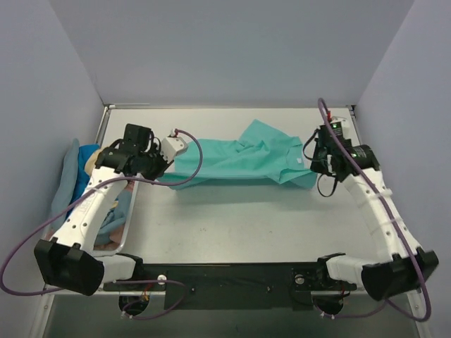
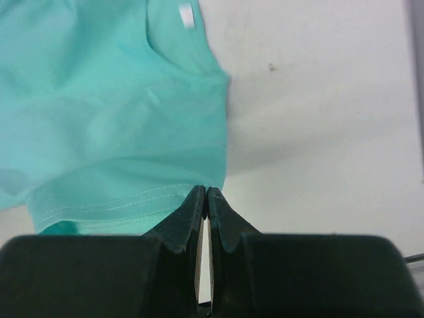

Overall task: Fold and stack the t-shirts
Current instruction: Flatten out the tshirt, then fold the flattened tshirt in 1/3 of the way, then grap the side of the flattened tshirt furthest away from the robot with both arms, then fold the other side of the tshirt into a rectangle

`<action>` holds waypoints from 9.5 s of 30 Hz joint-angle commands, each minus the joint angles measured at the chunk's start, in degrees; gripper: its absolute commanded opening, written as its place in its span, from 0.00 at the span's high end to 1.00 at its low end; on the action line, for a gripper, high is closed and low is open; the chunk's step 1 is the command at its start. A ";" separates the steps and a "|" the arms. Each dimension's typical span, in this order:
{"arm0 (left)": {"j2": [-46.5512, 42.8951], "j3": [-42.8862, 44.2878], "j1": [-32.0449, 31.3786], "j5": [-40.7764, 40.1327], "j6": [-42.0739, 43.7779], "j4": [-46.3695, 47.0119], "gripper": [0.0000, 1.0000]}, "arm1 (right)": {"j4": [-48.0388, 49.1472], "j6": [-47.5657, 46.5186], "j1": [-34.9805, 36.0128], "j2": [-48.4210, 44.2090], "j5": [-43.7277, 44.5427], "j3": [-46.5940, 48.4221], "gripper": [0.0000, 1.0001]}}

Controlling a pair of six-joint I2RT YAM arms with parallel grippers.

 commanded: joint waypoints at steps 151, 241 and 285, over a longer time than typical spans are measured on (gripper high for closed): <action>-1.22 -17.78 7.60 -2.81 7.00 12.96 0.32 | 2.74 2.87 4.62 10.57 -3.15 -8.32 0.34; 67.60 63.34 8.39 13.37 7.62 -13.42 0.38 | -5.53 -13.63 -8.48 58.81 -17.22 49.31 1.00; 24.79 3.85 6.99 11.45 9.73 -1.38 1.00 | 7.22 0.17 -6.11 15.31 -19.33 -14.41 1.00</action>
